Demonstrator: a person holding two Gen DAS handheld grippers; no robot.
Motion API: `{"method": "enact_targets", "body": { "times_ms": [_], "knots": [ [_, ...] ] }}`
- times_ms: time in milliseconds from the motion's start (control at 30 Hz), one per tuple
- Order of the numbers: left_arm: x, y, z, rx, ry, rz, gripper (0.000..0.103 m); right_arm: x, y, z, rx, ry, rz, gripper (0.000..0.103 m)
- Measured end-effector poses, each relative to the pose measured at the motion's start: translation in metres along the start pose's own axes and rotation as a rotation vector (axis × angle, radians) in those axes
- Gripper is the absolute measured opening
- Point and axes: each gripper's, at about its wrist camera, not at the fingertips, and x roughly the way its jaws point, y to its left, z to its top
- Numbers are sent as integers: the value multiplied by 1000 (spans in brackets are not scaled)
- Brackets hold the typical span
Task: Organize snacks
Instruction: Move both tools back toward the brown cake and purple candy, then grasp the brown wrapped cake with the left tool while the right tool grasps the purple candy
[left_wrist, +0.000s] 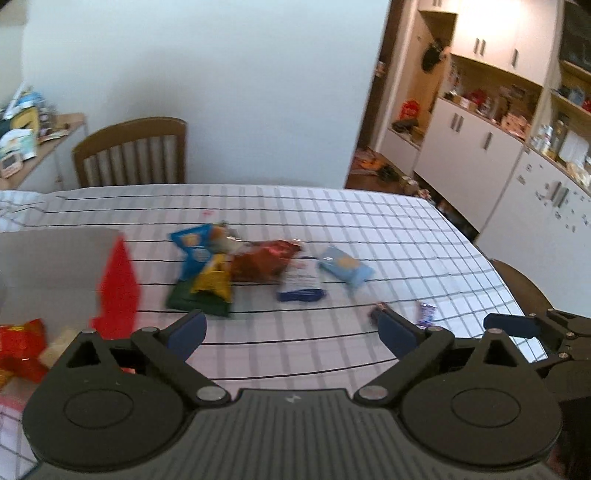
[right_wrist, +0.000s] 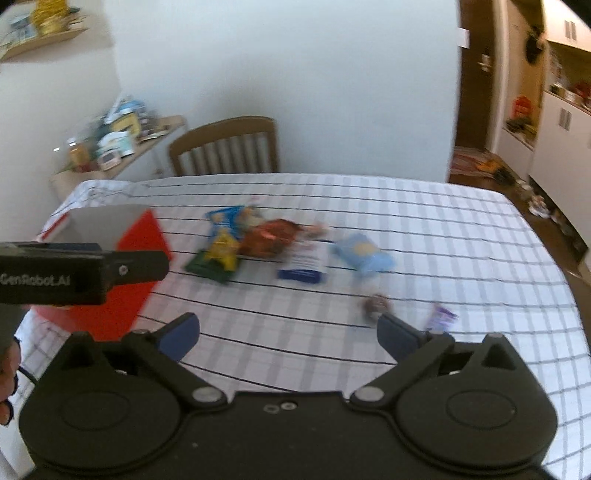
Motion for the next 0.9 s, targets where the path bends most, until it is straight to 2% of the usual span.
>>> {"method": "enact_targets", "body": {
  "times_ms": [300, 500, 733, 900],
  "knots": [
    [58, -59, 3, 51, 65, 14, 100, 10, -82, -10, 76, 22, -105, 102],
    [95, -82, 5, 60, 109, 43, 100, 26, -121, -9, 125, 40, -123, 100],
    [141, -99, 6, 55, 168, 81, 100, 55, -145, -5, 128, 58, -131, 95],
    [176, -103, 5, 29, 225, 110, 99, 82, -153, -6, 124, 97, -123, 88]
  ]
}}
